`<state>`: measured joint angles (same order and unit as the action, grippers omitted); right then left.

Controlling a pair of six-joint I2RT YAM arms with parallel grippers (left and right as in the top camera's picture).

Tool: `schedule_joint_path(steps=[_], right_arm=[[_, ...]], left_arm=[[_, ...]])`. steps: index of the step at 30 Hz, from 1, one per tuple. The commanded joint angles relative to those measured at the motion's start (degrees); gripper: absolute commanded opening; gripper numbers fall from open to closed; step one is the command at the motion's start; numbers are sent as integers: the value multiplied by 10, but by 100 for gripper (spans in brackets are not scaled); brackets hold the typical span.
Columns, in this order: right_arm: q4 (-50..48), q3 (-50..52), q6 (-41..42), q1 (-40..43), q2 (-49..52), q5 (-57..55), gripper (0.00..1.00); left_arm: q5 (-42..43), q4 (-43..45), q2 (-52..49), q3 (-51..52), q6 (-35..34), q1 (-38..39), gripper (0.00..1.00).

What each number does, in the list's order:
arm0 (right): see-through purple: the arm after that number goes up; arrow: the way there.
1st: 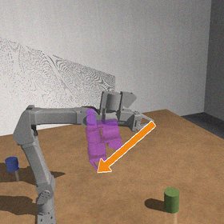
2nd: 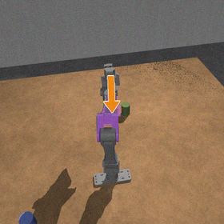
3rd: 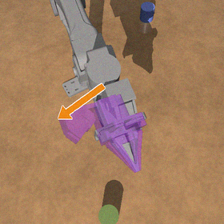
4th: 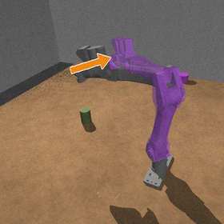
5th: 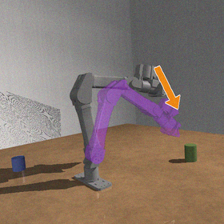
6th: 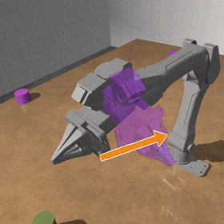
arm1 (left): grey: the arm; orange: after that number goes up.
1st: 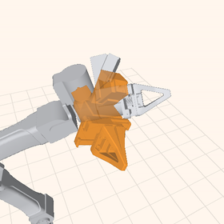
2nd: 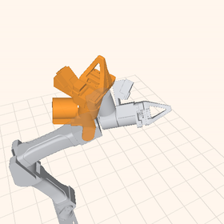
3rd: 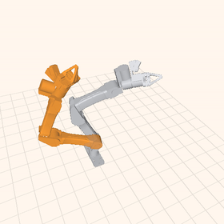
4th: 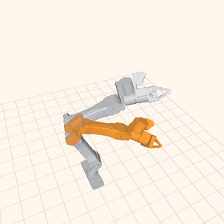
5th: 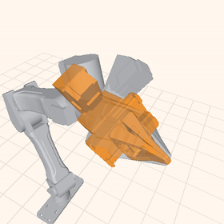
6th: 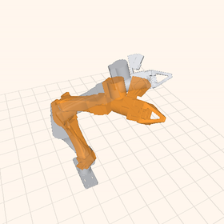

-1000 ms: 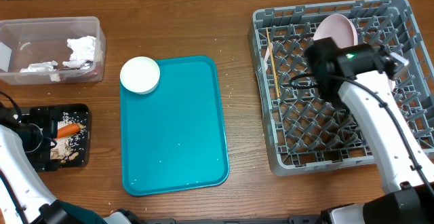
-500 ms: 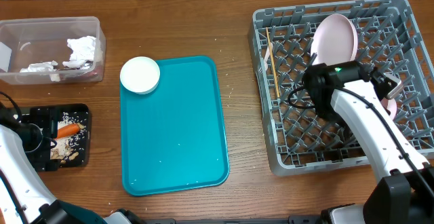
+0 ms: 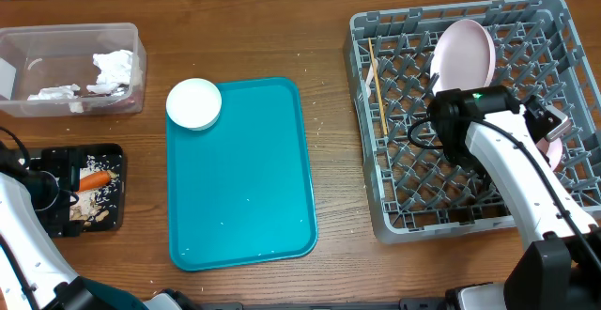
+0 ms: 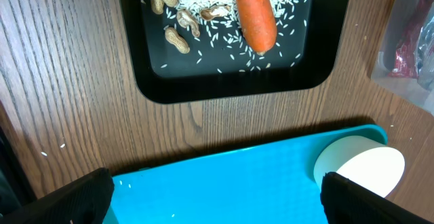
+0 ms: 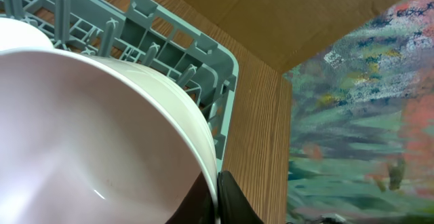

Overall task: Sort waste into correct bins and load items into the dishwasher rack
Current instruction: 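Open the right gripper and pull it back from the pink bowl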

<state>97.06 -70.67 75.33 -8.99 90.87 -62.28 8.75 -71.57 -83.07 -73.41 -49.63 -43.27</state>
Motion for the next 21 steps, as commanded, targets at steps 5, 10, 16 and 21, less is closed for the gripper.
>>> schedule_joint_path(steps=[5, 10, 16, 21], right_arm=[[1, 3, 14, 0, -1, -11, 9], [1, 3, 14, -10, -1, -9, 4], [1, 3, 14, -62, -1, 3, 4], [1, 3, 10, -142, -1, 19, 4]], left_arm=[[-6, -1, -1, 2, -10, -2, 100], [-6, -1, -1, 2, -10, -2, 100], [-6, -1, -1, 2, -10, -2, 100], [-6, -1, -1, 2, -10, -2, 100]])
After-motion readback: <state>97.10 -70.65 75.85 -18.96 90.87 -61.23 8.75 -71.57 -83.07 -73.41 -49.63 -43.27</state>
